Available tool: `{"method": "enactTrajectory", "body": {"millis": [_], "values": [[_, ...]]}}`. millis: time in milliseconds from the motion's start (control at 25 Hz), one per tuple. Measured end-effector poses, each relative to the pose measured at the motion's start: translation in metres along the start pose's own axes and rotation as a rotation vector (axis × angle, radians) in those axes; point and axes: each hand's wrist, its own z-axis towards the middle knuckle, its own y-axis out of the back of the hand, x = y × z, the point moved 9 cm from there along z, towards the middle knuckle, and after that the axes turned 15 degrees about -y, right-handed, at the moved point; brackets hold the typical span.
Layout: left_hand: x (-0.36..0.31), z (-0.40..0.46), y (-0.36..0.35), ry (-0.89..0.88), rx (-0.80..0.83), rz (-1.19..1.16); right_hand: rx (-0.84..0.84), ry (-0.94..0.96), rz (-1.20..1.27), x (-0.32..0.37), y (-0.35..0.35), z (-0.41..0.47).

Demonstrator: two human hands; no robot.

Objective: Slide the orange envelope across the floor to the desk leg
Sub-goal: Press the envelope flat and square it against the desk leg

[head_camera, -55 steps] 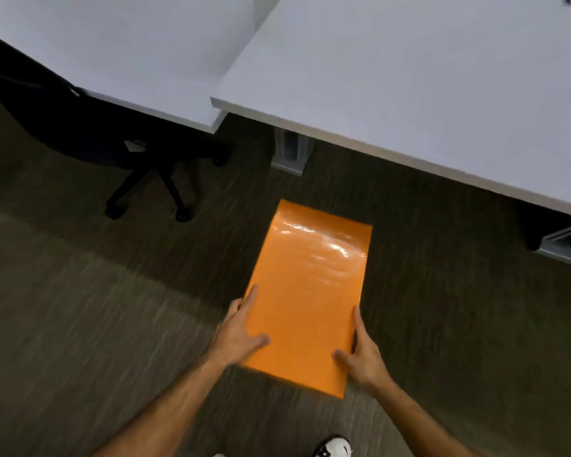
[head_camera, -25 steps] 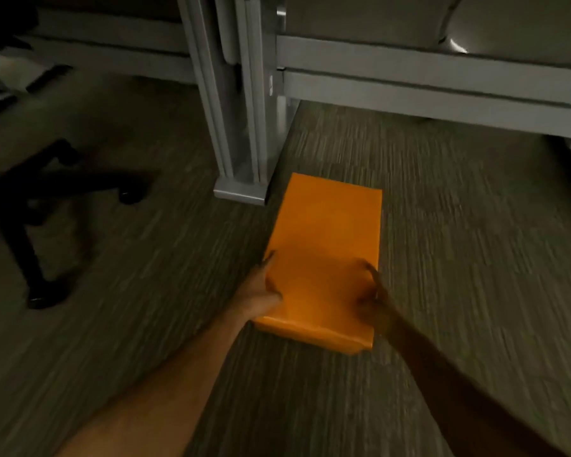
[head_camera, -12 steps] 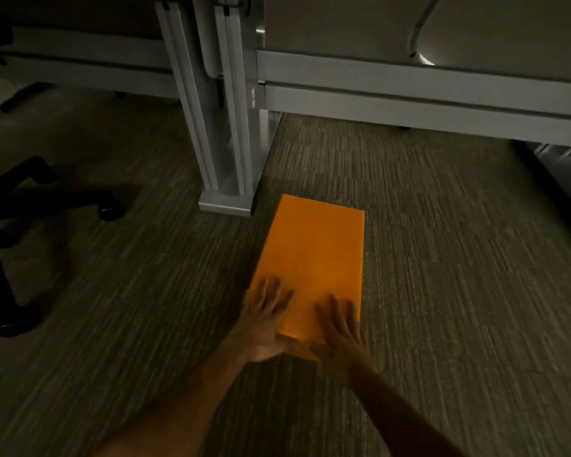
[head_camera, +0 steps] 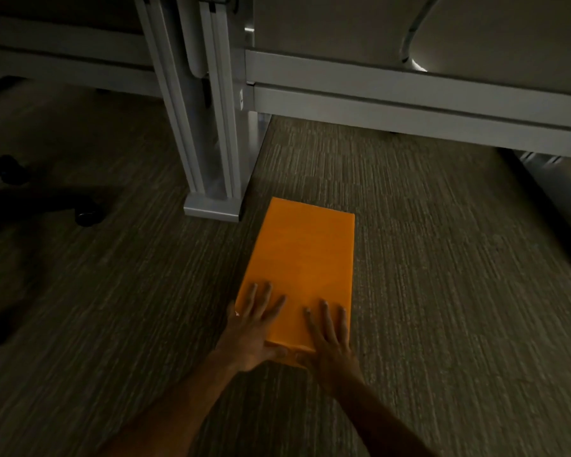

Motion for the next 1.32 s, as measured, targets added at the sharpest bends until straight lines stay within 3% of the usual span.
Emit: {"method": "enactTrajectory", "body": {"millis": [1040,1160,1320], "values": [[0.076,0.113,0.036,0.038,-0.136,0.028,-0.208,0.079,0.064,0.005,0.049,0.144],[0.083,0.115,0.044,0.104,-0.165,-0.12,-0.299,0.188,0.082,0.014,0.063,0.139],[0.112,0.105,0.039,0.398,-0.393,-0.54,-0.295,-0.129,0.563,-0.016,0.067,0.139]]}}
